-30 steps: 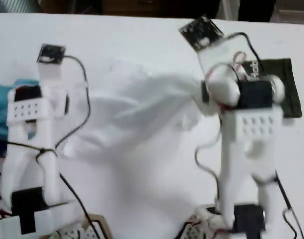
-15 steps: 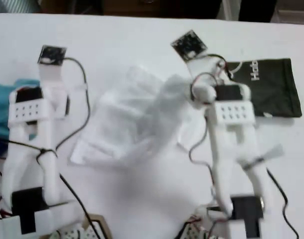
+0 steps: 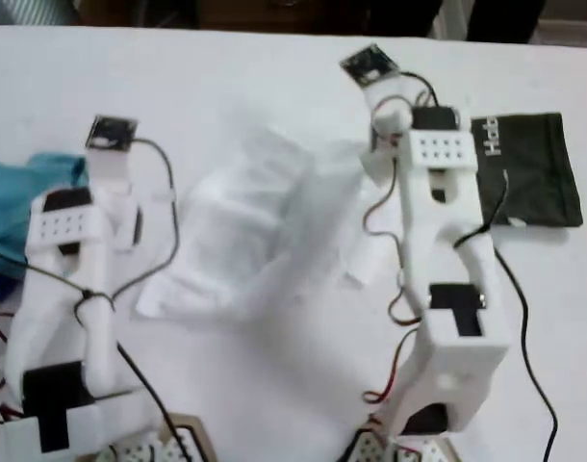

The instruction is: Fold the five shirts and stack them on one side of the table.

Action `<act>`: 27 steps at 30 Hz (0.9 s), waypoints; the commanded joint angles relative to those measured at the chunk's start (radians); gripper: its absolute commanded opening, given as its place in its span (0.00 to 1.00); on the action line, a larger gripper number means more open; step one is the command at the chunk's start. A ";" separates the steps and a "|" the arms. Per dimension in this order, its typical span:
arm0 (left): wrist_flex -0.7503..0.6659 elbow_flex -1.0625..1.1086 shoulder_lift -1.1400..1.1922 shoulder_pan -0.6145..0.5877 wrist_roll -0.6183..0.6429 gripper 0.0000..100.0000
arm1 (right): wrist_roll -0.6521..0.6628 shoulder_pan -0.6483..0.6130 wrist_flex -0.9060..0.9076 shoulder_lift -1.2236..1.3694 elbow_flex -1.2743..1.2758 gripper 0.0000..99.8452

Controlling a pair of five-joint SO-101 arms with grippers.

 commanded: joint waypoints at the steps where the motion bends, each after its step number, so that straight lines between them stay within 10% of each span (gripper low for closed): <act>1: 0.092 -0.008 -0.028 0.077 -0.078 0.03 | 0.012 -0.022 0.148 -0.085 -0.066 0.23; 11: 0.198 0.001 -0.028 0.232 -0.078 0.03 | 0.104 -0.128 0.252 -0.354 0.258 0.23; 27: -0.101 0.147 0.005 0.245 -0.083 0.03 | 0.104 -0.183 -0.357 -0.496 0.968 0.22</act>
